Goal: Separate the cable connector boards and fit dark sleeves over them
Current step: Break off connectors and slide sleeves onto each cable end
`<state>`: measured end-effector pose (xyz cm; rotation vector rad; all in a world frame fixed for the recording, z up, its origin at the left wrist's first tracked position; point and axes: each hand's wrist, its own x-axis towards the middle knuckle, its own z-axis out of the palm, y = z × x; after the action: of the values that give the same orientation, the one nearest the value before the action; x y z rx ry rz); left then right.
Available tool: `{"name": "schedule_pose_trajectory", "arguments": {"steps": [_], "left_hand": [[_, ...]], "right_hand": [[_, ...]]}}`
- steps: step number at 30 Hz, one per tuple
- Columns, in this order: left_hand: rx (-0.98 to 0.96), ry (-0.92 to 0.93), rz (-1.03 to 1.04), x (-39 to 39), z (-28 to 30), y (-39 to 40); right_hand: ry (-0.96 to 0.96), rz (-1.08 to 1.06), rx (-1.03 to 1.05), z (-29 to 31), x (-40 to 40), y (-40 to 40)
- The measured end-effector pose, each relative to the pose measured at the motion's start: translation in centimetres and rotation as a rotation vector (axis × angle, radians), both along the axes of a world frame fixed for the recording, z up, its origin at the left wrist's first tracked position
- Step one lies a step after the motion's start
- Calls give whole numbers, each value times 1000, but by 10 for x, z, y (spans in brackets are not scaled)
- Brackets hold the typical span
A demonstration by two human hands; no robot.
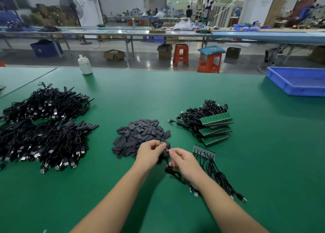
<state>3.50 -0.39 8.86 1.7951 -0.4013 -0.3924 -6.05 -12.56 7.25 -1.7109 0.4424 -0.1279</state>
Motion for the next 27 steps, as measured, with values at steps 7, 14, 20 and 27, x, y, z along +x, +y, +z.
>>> {"name": "schedule_pose_trajectory", "arguments": {"steps": [7, 14, 20, 27], "left_hand": [[12, 211, -26, 9, -21, 21], [229, 52, 6, 26, -46, 36], [756, -301, 110, 47, -65, 62], [741, -325, 96, 54, -65, 64]], "right_hand": [[60, -55, 119, -24, 5, 29], [187, -82, 3, -41, 8, 28], [207, -136, 4, -52, 5, 31], [230, -87, -65, -55, 5, 28]]}}
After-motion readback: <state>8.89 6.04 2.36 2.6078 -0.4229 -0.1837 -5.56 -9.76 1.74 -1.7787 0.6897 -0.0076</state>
